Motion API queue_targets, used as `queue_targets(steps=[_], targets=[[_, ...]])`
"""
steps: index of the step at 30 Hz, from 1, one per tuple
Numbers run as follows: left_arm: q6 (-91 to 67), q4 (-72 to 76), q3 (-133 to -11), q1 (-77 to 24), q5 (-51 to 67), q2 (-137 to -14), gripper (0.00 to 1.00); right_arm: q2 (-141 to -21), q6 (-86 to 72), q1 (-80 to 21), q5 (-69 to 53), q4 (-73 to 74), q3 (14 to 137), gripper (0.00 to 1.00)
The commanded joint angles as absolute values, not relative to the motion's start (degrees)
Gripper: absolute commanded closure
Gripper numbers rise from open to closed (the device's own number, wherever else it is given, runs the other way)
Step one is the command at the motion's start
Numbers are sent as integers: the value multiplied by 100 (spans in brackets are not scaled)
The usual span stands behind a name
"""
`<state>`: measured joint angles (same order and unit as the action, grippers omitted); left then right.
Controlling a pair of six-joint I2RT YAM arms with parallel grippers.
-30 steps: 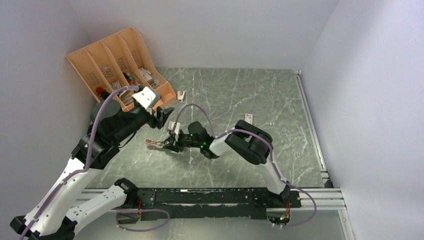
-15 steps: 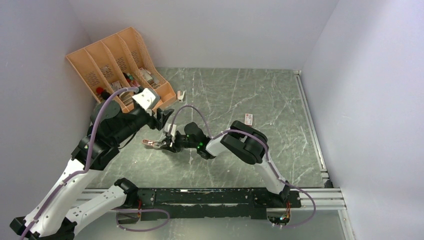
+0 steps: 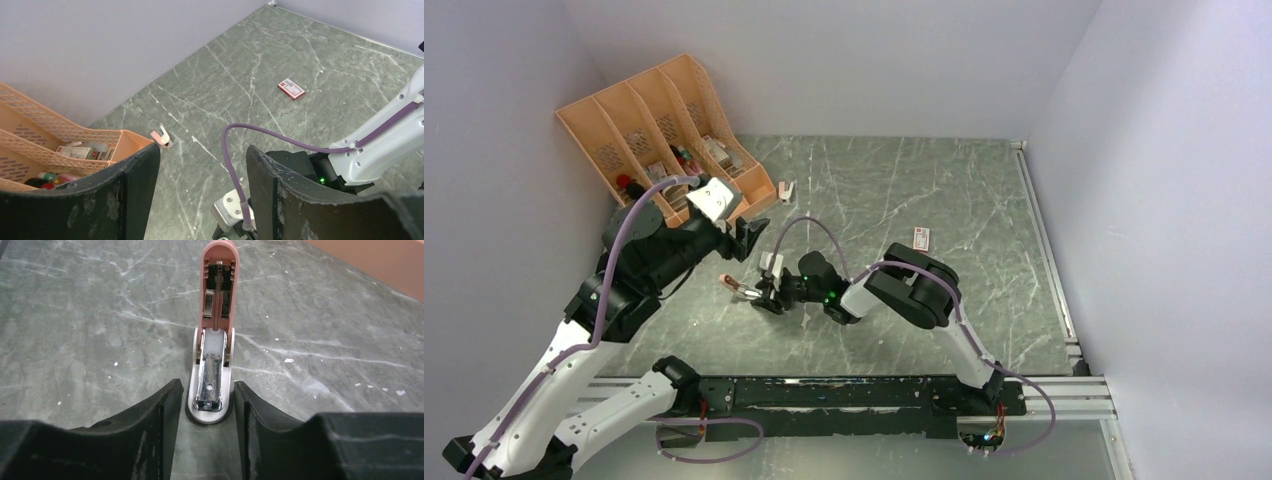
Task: Load the staples into the stapler
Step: Place the stapler at the center of the board.
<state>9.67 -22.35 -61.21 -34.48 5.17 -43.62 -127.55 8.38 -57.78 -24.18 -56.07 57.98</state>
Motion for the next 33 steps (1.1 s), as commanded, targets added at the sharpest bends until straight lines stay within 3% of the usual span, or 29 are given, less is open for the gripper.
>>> queue_targets(steps=[1,11,17,25,33], targets=[[967,-2271,-6134,-3418,188,-4266,31,-12695,748,-5811,-2451,-5702,5499,51],[924,-2235,-6112,-3414,66,-4160,29,-11544,172,-5718,-2025,-6304,4487,40],[780,-2039,-5837,-3416,-295,-4118,28,-10696,-613,-5538,-287,-5739,4226,39],[644,-1885,-5696,-3417,-358,-3992,28,-10924,-2026,-5209,1488,-2569,6376,37],[597,-1812,-5656,-3419,-373,-3812,26,-12424,-2673,-4706,1798,-1018,8533,36]])
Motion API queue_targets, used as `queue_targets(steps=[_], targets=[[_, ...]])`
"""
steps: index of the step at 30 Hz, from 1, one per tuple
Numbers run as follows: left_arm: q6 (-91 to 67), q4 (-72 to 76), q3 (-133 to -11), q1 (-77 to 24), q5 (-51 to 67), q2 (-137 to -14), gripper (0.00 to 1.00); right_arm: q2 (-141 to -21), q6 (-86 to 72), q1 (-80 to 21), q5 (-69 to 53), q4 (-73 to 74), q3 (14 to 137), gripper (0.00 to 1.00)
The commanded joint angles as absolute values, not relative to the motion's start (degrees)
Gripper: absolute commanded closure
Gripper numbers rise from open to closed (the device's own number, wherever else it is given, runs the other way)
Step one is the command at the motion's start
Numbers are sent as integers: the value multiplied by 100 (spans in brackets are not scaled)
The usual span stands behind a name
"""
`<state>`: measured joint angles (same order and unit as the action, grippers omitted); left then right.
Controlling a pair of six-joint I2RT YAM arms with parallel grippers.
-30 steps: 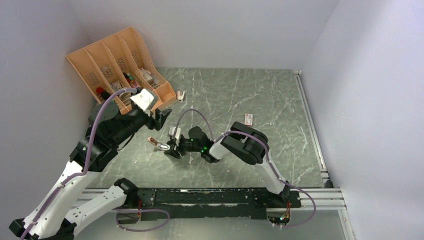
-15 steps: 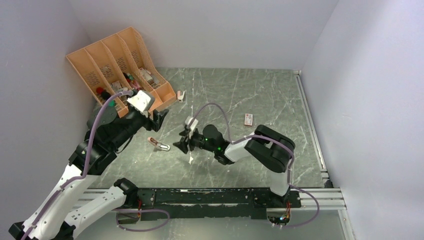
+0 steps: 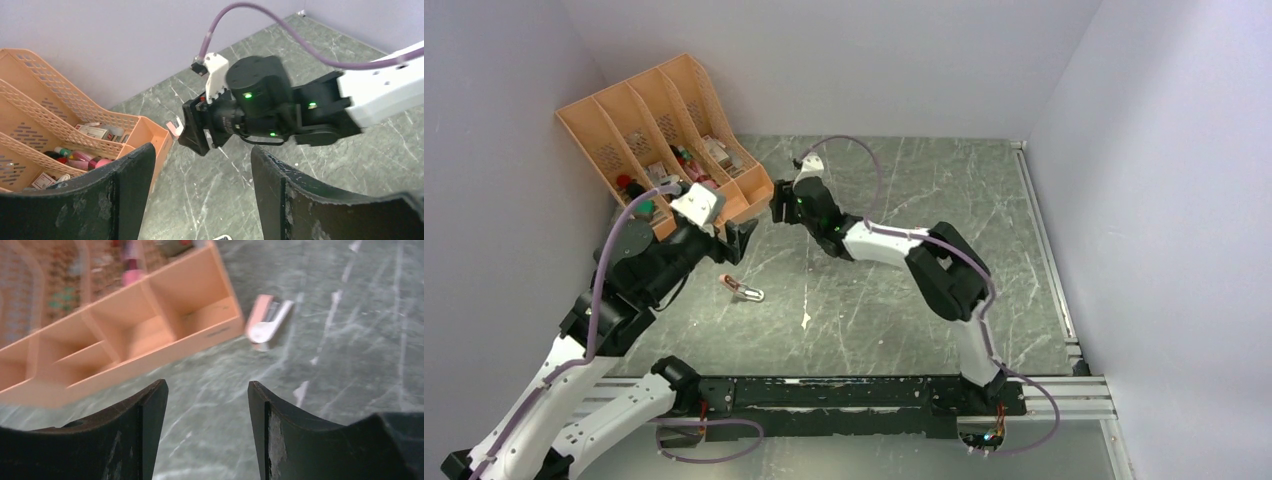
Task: Load the staples into the stapler
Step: Place the stapler at the center of the board, then open the stapler at the center of the board.
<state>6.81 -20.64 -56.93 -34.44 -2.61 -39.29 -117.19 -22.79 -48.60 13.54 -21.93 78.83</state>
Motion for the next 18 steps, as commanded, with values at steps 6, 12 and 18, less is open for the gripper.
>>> queue_targets(steps=[6,12,18], targets=[[680,-1887,-5693,-3411,-515,-3741,24,-13373,-2625,-4694,2028,-430,9645,35],[701,-1899,-5687,-3418,-546,-3683,22,-13847,-2677,-4693,2402,-171,10150,34],[753,-1916,-5734,-3418,-567,-3717,22,-14404,-2537,-4698,2655,176,10862,34]])
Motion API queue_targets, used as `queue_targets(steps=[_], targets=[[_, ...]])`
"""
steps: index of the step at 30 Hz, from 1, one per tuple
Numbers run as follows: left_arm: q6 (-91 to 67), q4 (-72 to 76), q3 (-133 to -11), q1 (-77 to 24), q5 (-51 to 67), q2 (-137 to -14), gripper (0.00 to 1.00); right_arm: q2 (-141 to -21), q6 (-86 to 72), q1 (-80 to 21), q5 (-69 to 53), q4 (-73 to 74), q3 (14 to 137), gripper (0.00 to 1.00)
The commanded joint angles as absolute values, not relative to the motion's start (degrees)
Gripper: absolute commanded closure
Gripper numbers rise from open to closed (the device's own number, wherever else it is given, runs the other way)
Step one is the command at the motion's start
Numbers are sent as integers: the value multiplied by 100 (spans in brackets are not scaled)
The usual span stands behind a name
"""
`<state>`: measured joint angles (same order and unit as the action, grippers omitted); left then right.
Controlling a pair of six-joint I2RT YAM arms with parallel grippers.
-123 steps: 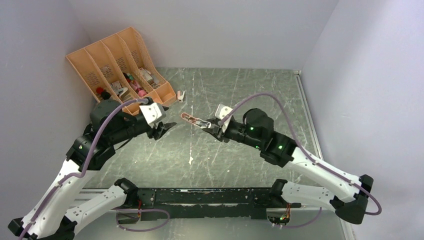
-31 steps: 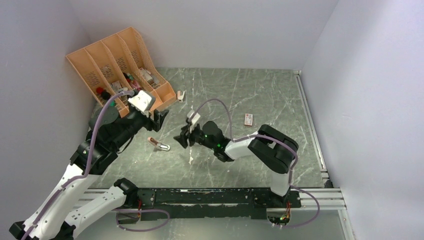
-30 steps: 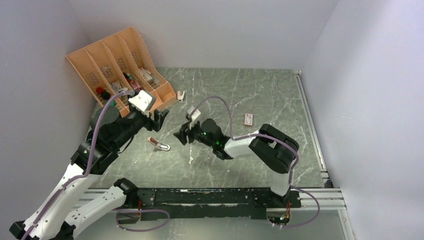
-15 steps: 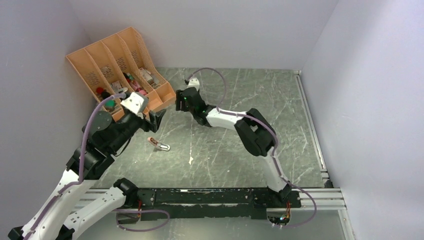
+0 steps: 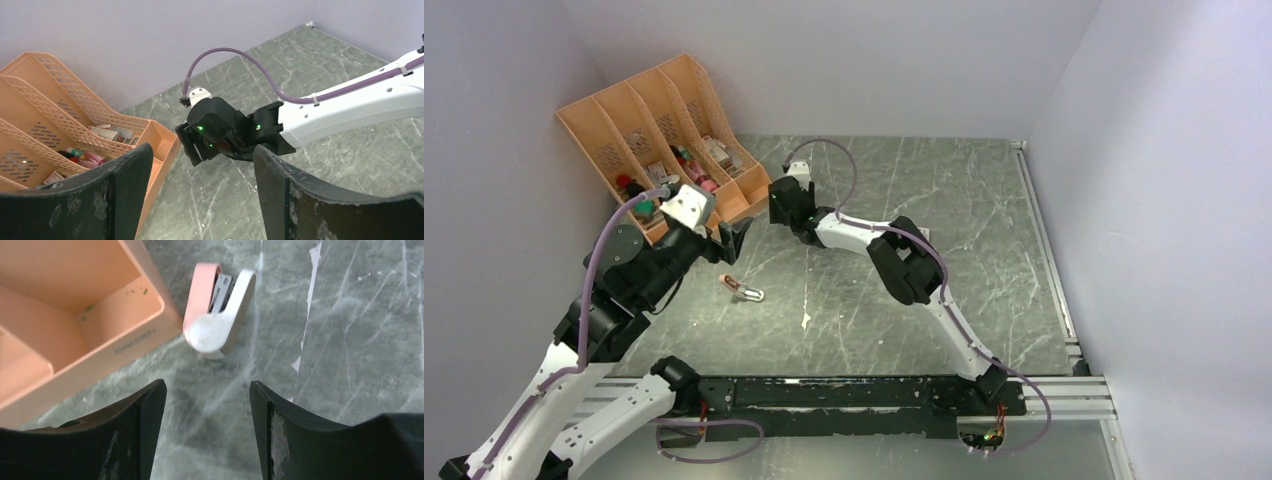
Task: Load the staples into the stapler
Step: Open the stapler at the center of the board.
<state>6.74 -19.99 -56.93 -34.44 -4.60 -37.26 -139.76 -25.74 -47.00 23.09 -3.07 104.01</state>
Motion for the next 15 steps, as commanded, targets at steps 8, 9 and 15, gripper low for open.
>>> queue_targets(steps=[8,9,15], targets=[[813,-1918,-5757,-3418,-597,-3718,21,-15136,-2498,-4660,2880,650,11792,34],[816,-1911,-5750,-3418,-600,-3718,21,-15159,-2500,-4652,2909,680,11844,35],[843,-1925,-5708,-3418,-613,-3765,21,-15086,-2614,-4538,2950,481,11570,43]])
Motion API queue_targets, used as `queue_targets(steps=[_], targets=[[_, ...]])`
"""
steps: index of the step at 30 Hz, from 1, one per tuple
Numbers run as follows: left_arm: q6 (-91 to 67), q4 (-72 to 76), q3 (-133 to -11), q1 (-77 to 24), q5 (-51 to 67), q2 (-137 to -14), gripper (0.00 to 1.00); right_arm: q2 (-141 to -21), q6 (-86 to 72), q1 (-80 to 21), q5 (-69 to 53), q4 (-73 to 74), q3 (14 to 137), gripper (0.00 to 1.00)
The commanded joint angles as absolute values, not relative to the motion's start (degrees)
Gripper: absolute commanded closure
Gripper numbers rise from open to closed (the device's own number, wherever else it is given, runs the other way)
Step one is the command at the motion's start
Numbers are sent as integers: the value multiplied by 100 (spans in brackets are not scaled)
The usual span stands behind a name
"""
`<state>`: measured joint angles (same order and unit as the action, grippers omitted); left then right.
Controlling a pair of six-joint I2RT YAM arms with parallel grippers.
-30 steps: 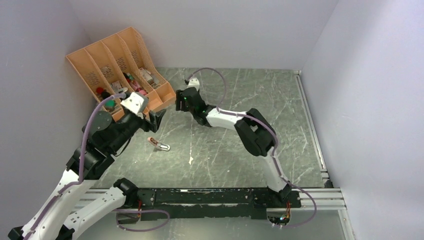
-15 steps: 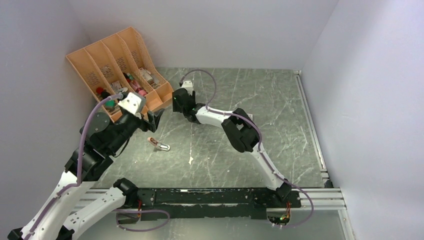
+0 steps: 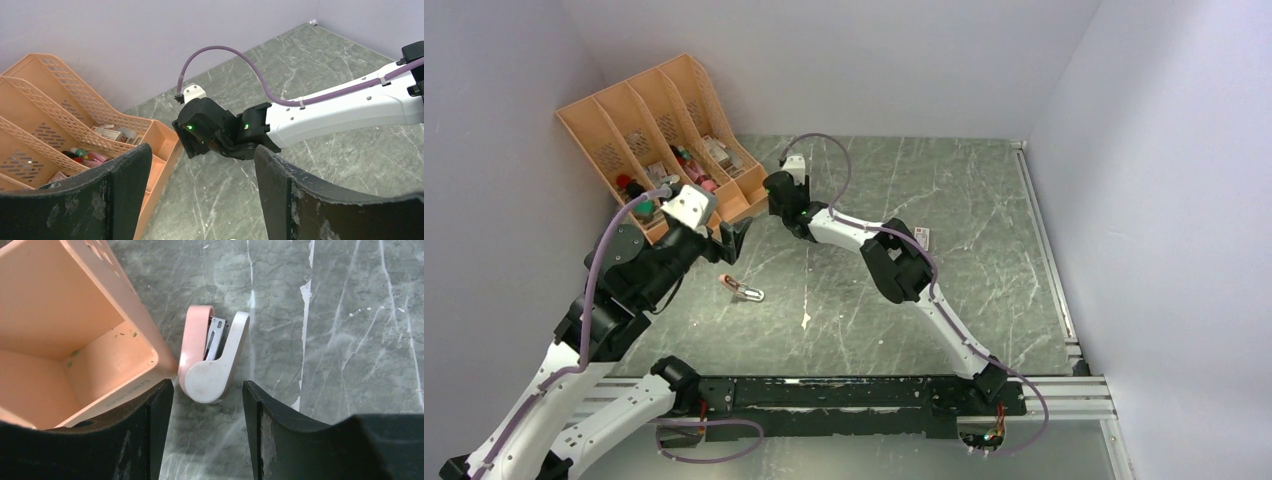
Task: Load the staples into the stapler
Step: Open the stapler at the center of the board.
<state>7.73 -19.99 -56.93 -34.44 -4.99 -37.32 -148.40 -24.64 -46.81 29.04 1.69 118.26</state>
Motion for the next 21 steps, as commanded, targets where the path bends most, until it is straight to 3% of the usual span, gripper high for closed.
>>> queue_targets(steps=[1,11,21], targets=[[844,-1913,-5697,-3414,-631,-3782,21,-15066,-2647,-4494,2887,474,11525,44],[696,-1917,-5615,-3412,-647,-3957,25,-14409,-2451,-4309,2347,-518,10412,68],[-453,-1591,-5416,-3410,-653,-4062,26,-11943,-1227,-4347,1469,-3814,7013,70]])
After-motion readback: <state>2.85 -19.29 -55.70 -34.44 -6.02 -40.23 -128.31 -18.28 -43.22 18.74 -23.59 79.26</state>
